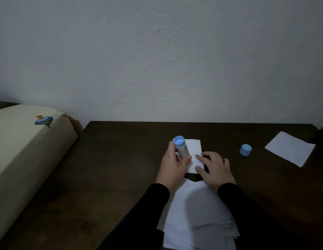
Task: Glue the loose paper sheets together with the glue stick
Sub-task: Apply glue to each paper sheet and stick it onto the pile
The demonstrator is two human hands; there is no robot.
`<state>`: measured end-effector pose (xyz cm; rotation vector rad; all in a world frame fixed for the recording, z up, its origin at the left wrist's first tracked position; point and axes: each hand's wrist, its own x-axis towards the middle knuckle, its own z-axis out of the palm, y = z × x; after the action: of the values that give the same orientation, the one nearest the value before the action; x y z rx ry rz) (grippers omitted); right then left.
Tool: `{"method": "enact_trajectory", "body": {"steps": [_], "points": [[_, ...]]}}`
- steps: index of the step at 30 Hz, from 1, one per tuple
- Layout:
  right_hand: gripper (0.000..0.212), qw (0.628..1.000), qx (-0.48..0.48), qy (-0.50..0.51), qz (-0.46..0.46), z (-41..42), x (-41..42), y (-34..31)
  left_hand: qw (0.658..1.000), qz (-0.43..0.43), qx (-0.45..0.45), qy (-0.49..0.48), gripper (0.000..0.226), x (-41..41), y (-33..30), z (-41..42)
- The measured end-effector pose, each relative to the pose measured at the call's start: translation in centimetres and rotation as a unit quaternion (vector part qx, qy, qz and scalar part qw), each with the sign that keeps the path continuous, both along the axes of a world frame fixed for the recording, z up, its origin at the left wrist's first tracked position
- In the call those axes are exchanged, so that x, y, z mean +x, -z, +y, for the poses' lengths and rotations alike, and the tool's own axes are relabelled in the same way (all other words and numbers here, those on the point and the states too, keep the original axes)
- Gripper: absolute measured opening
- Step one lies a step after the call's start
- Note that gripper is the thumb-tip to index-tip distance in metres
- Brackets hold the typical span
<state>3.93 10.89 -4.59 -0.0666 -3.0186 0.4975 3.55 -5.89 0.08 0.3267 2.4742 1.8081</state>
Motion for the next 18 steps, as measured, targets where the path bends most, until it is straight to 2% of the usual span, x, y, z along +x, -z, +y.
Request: {"method": "enact_trajectory", "body": {"steps": [3, 7, 12, 18], "points": [[0.045, 0.999, -0.028, -0.025, -0.001, 0.26, 0.19, -0.21, 1.000, -0.003, -0.006, 0.015, 0.037, 0.26, -0.09, 0.01], [0.053, 0.998, -0.028, -0.048, -0.013, 0.27, 0.25, -0.44, 0.999, 0.020, -0.025, 0.036, 0.033, 0.59, -0.04, -0.04], [0.048, 0.998, -0.034, -0.052, -0.012, 0.05, 0.46, -0.82, 0.993, 0.041, -0.077, 0.077, 0.023, 1.04, 0.30, 0.34], [0.049, 0.999, -0.025, -0.045, -0.015, 0.00, 0.43, -0.83, 0.989, 0.051, -0.102, 0.095, 0.027, 0.84, -0.35, 0.21]]}}
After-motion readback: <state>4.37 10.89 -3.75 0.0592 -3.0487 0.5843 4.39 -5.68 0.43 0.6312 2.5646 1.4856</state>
